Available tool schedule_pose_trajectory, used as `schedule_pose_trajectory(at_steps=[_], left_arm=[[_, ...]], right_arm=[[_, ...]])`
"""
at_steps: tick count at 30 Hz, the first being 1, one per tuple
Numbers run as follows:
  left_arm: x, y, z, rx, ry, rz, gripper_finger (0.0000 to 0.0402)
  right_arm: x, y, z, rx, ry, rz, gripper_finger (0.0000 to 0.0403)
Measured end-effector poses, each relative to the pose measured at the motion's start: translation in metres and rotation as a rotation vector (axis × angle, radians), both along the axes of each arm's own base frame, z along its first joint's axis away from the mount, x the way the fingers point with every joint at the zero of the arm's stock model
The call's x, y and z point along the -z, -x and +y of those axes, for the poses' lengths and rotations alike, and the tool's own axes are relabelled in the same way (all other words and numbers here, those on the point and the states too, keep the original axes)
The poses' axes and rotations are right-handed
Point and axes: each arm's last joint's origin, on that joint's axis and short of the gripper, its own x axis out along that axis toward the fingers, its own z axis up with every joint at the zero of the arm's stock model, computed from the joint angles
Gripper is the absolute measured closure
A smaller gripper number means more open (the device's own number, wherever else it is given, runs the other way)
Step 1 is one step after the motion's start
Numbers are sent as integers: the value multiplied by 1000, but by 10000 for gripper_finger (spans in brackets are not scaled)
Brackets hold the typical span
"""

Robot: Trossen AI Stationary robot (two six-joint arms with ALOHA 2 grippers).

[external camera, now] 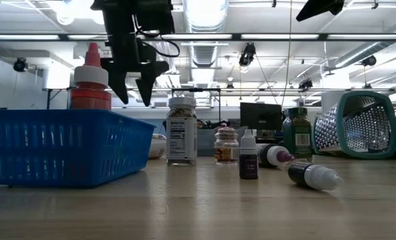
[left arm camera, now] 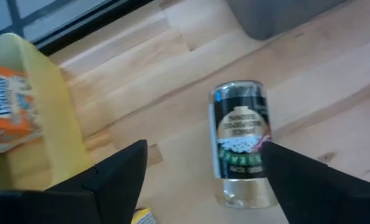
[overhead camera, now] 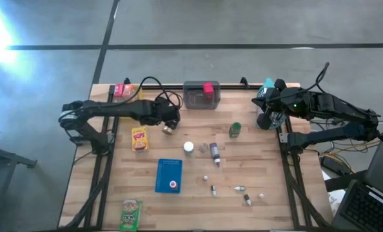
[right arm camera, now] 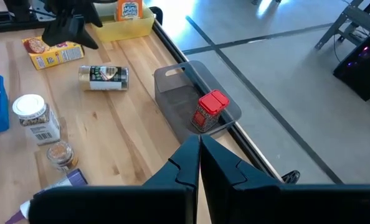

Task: Pick & Place Kitchen Items
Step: Put the gold spice bottle into the black bin

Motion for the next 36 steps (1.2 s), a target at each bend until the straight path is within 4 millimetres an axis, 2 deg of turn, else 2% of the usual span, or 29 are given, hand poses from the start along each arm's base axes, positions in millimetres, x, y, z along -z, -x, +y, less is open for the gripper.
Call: schedule_pose_trajectory(at_steps=[4, 10, 20, 24, 32, 36], left_arm=[[13, -2, -4, 35, -9, -22, 74], [29, -5, -24, 110, -15, -53, 74], [28, -6, -68, 173, -208, -70, 73], [37, 0, -81, 188, -262, -57, 73], [62, 14, -91, 143, -256, -112, 73], [58, 21, -96, 138, -338, -172, 73]], right_arm=[[0, 0, 0, -4, 5, 3, 394], [0, 0, 0, -5, 7, 4, 394], [0, 0, 0, -1, 2, 1, 394], [0, 0, 0, -2, 3, 2, 394], [0, 0, 0, -3, 4, 3, 394], [0, 0, 0, -5, 8, 5, 394]])
